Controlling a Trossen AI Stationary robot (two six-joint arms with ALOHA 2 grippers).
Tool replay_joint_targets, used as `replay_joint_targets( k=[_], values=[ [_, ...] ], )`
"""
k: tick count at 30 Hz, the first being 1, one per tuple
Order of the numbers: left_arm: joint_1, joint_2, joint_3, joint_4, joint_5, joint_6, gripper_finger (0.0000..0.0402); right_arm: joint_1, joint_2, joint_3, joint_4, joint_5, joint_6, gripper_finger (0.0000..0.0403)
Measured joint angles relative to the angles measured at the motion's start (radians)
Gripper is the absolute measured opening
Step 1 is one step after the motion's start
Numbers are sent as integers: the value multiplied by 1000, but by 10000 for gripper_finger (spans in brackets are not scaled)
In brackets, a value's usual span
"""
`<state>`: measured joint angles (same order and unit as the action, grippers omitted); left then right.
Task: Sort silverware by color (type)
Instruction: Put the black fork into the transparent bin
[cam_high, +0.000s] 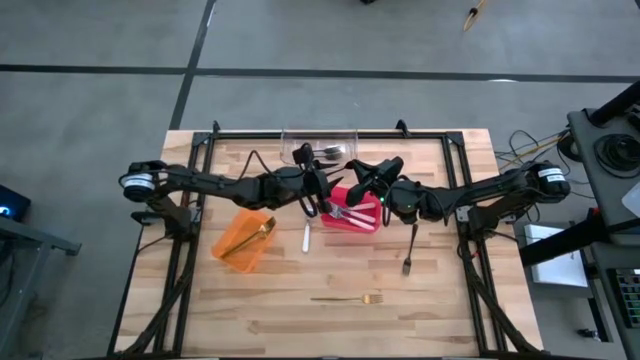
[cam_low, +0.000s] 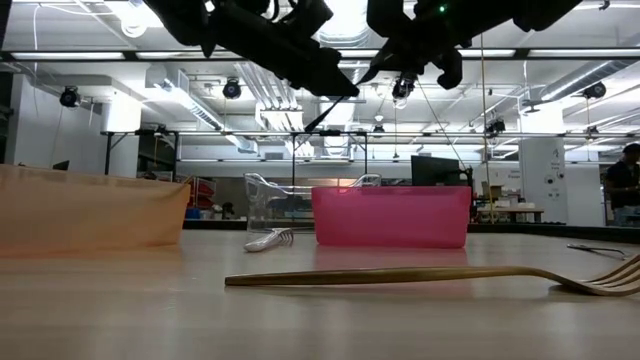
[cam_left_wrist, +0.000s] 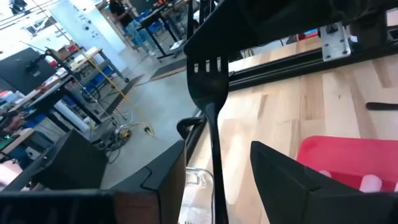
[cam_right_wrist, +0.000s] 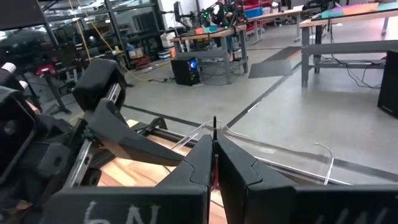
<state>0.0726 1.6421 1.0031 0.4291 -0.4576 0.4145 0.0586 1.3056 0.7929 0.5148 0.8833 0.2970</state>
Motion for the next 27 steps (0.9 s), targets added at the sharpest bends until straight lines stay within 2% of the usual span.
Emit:
replay_joint_targets(
  k=[13,27],
  values=[
    [7,0,0,7,2,-3,117,0,0,0,0,0,0,8],
    [11,0,0,46,31,-8,116,0,6,0,45,-4,-15,8]
  ],
)
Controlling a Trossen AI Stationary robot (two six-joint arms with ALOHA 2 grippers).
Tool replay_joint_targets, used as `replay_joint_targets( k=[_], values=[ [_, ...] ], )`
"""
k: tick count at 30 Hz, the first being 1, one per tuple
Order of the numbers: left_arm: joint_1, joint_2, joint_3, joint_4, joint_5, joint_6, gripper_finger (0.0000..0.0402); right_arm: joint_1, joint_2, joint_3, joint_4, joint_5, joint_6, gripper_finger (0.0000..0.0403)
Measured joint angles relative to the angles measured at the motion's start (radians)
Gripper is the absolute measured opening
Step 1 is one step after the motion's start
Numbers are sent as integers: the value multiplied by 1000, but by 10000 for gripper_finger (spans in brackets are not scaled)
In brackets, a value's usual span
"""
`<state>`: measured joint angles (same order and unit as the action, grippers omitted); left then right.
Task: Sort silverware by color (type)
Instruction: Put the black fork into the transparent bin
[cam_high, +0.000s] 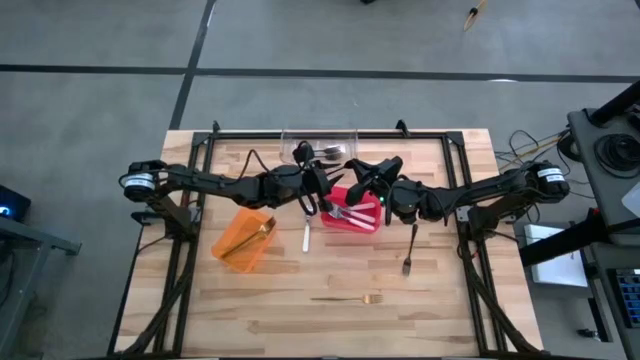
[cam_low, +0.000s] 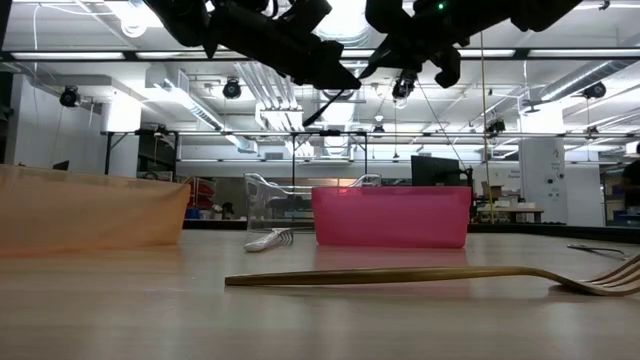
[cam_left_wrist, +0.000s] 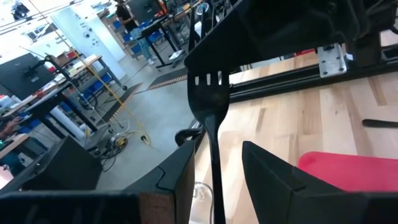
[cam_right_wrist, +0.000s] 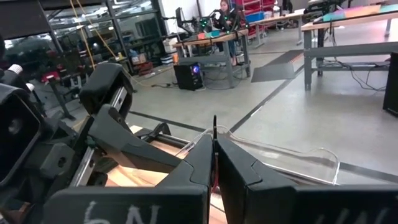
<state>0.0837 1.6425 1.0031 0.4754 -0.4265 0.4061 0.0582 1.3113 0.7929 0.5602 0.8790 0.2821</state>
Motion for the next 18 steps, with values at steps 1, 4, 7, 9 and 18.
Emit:
replay_joint_targets(
  k=[1,4,7,9,18],
  values=[
    [0,0,0,1,0,0,116,0,0,0,0,-5,-1,8],
    [0,0,0,3,0,0,116,0,0,0,3,-15,-2,8],
    [0,0,0,3,0,0,116,0,0,0,7,-15,-2,8],
    [0,0,0,3,0,0,116,0,0,0,7,-16,-2,8],
    [3,0,0,0,-1,0,78,0,0,0,23,-41,-5,8]
  ],
)
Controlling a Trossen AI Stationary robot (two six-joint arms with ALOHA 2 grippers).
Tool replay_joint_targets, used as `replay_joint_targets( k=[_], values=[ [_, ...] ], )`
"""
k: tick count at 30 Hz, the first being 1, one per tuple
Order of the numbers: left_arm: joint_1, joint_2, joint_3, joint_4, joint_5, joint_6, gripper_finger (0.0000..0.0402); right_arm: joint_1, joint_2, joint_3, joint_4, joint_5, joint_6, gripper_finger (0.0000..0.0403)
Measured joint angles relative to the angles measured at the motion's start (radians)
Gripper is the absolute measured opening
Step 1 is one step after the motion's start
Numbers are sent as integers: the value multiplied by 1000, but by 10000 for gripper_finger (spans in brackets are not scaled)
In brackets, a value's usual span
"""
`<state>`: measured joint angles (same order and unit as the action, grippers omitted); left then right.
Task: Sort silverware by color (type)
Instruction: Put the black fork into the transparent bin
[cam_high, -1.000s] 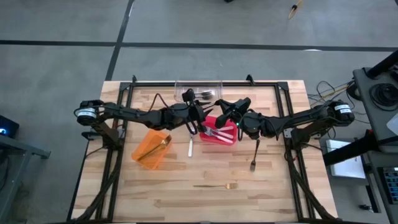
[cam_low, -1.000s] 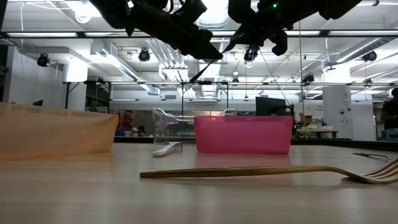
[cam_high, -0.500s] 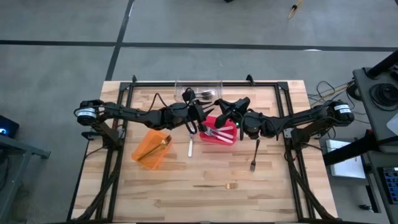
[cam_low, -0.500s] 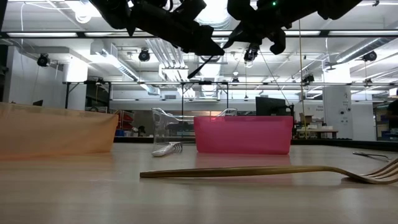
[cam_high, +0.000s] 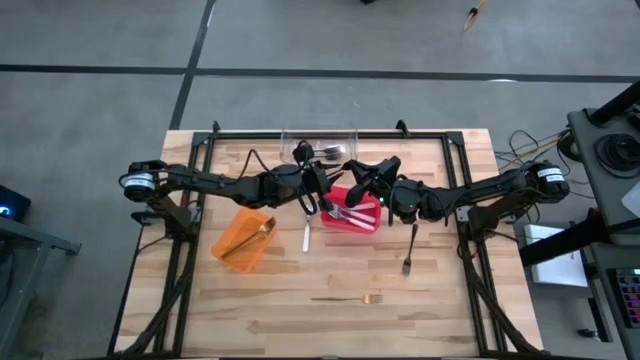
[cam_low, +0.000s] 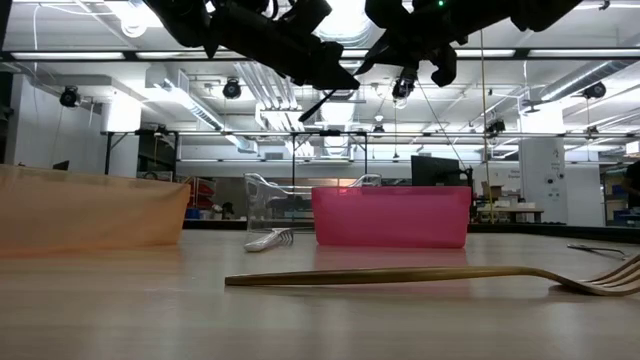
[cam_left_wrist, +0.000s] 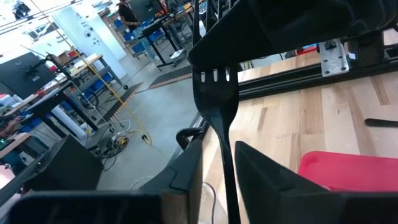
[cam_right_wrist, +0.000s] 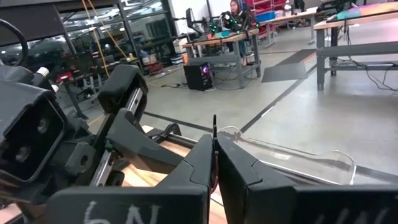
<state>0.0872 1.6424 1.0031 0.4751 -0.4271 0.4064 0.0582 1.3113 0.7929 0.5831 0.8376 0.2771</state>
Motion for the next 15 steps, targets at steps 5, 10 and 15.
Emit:
replay_joint_targets(
  k=[5,10,15],
  values=[
    [0,0,0,-1,0,0,17,0,0,0,1,0,0,9],
    [0,0,0,-3,-10,-22,4,0,0,0,0,0,0,9],
    [0,0,41,-84,-18,-28,2,0,0,0,0,1,-12,24]
  ],
)
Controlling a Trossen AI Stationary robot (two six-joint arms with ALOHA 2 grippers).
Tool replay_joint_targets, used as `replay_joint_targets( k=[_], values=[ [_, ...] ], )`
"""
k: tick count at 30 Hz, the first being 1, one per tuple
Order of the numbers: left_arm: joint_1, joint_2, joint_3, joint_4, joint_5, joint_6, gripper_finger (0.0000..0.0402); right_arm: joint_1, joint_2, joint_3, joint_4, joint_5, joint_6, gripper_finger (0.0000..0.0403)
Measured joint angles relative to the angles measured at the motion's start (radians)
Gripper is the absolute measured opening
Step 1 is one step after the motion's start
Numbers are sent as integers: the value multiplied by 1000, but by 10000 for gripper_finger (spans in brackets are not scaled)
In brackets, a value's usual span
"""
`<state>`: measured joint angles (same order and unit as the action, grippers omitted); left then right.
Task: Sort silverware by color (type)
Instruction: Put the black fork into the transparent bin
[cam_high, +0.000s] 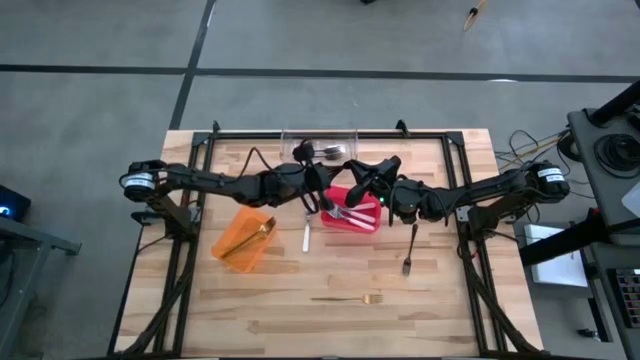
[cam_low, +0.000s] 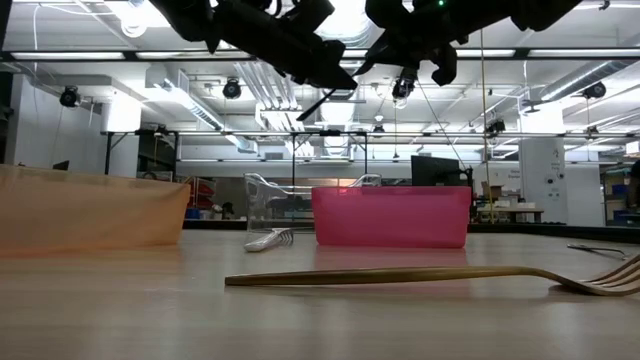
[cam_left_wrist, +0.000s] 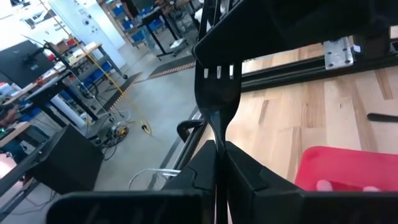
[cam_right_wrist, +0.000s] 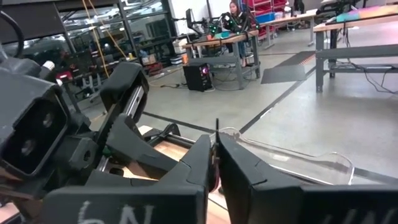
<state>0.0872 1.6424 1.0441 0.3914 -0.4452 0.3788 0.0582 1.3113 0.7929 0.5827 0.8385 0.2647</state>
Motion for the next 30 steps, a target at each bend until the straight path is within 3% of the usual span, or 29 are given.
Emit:
replay_joint_targets(
  k=[10,18,28,30],
  values=[
    [4,0,104,-198,0,9,1,0,-21,0,-1,0,-43,116],
    [62,-3,168,-408,22,24,1,0,-90,0,-52,0,-93,159],
    [264,-2,305,-719,328,78,0,-15,-203,1,-206,-1,-144,159],
    [300,12,334,-742,348,78,0,-31,-225,1,-235,-8,-163,156]
  ],
)
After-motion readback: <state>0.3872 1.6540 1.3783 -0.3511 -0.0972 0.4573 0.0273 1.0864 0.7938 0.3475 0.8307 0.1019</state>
